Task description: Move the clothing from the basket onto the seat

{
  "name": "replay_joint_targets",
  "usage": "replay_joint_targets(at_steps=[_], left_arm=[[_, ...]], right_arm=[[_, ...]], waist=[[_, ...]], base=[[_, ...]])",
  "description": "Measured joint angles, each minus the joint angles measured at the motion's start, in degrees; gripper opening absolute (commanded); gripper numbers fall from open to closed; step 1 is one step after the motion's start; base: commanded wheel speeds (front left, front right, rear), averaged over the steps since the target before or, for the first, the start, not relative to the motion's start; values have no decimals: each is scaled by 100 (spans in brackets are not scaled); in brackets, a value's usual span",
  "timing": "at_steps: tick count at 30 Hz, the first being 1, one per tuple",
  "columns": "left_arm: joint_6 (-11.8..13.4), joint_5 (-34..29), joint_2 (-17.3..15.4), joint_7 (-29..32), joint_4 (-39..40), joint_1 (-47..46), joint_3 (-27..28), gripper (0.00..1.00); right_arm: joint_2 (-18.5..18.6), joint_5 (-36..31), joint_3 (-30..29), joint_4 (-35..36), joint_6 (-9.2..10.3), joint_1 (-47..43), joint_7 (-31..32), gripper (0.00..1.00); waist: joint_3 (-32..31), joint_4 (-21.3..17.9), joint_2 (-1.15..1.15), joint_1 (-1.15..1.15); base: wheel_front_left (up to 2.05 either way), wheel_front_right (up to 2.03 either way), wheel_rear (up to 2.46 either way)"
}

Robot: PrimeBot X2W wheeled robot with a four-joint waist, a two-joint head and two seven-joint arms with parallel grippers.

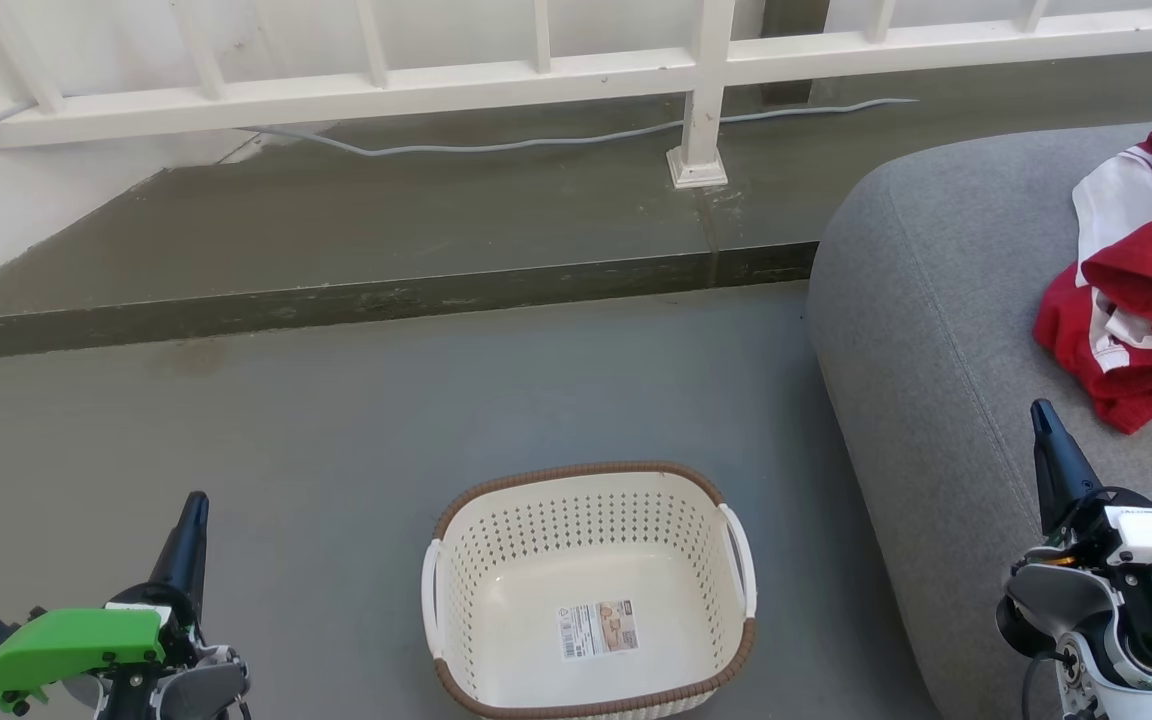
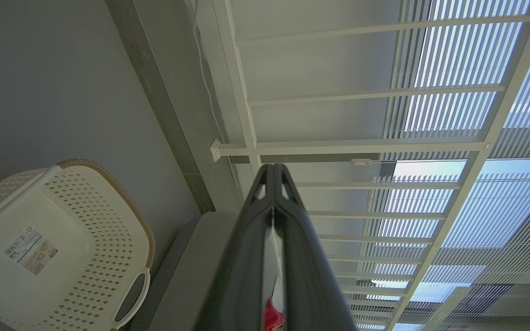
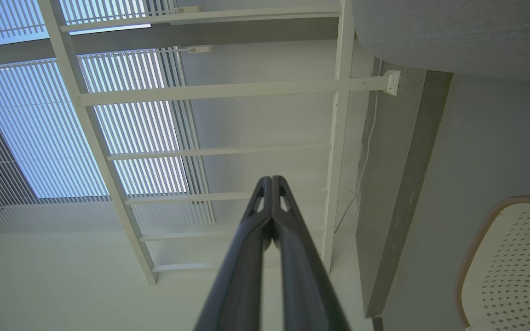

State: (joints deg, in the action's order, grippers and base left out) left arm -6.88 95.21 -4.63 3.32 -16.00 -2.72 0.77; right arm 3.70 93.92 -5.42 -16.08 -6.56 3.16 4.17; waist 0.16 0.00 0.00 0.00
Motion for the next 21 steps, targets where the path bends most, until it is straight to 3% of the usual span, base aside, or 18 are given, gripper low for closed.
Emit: replay_joint_targets(at_steps=[21], left_arm=[[0,-1,7,15,7,-1,24,0]], right_arm=[[-5,0,-7,2,-8,0,43,0]], waist=[[1,0,0,0]], base=[[0,0,0]])
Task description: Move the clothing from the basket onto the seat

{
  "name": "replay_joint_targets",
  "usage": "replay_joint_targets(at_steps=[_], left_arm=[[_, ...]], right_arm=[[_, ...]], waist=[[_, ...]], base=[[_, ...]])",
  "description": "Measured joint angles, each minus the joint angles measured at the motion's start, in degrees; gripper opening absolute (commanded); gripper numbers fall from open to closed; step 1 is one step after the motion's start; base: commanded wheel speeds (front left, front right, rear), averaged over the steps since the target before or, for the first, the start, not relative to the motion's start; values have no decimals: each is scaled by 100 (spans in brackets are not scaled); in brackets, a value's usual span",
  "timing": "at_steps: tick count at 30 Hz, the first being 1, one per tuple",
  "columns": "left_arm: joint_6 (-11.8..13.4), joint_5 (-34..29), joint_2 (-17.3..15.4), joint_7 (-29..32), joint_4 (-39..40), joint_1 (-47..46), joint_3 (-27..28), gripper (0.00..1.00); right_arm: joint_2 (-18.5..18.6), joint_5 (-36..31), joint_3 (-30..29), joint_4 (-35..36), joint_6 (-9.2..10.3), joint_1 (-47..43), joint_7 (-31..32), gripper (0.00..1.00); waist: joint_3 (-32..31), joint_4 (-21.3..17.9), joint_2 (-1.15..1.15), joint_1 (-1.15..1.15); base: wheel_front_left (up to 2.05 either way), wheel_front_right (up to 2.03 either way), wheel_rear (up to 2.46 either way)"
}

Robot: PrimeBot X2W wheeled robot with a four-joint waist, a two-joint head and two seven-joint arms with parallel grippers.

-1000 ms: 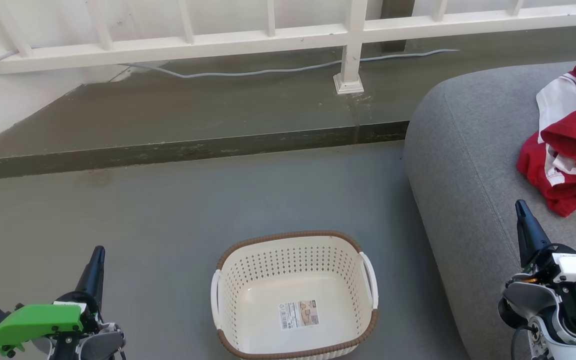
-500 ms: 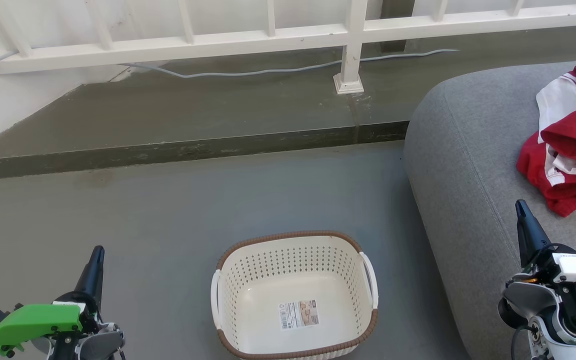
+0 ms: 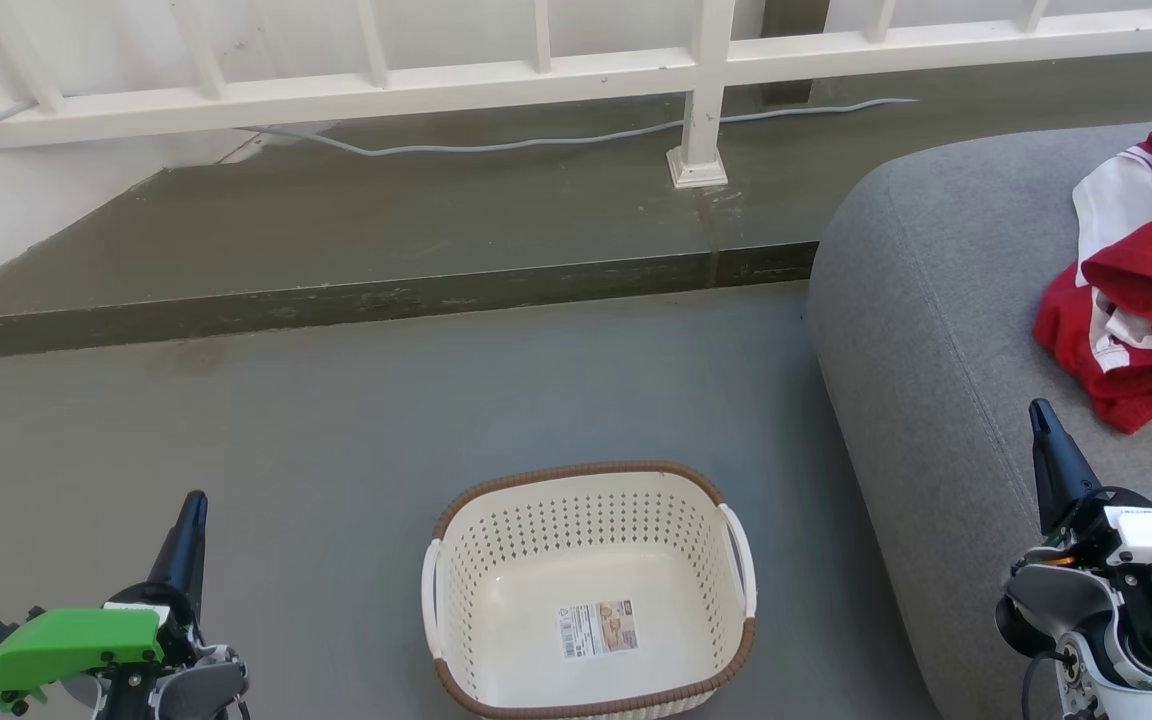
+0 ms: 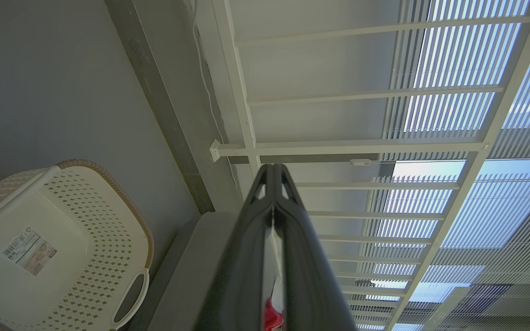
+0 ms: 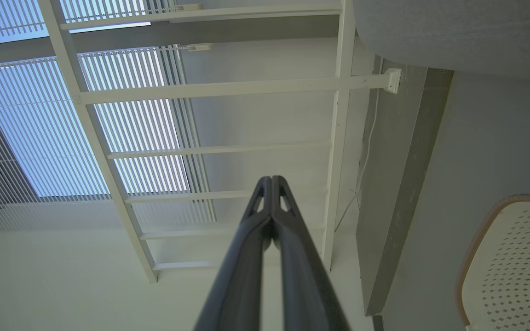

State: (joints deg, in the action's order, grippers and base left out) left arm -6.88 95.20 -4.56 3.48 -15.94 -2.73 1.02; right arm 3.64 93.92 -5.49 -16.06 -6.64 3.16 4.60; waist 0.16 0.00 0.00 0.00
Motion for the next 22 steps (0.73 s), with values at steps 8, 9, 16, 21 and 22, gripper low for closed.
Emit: replay_joint_targets(at_steps=[8,9,16,21,22], left_arm=[[0,0,1,0,2,0,8,0],[-1,0,1,0,2,0,9,0],[-1,0,3,1,4,-1,13,0],[-1,-1,3,1,5,-1,19,0],[-1,-1,4,1,5,-1,20,0]], right_arm=[[-1,0,-1,0,0,0,0,0],[-1,0,-1,0,0,0,0,0],[-2,-1,-2,1,0,0,0,0],[-2,-1,-3,1,0,0,1,0],[-2,-1,-3,1,0,0,1,0]], waist=[[0,0,0,0],[0,0,0,0],[0,0,0,0],[0,0,0,0],[1,0,0,0]], base=[[0,0,0],[0,0,0],[0,0,0],[0,0,0],[0,0,0]])
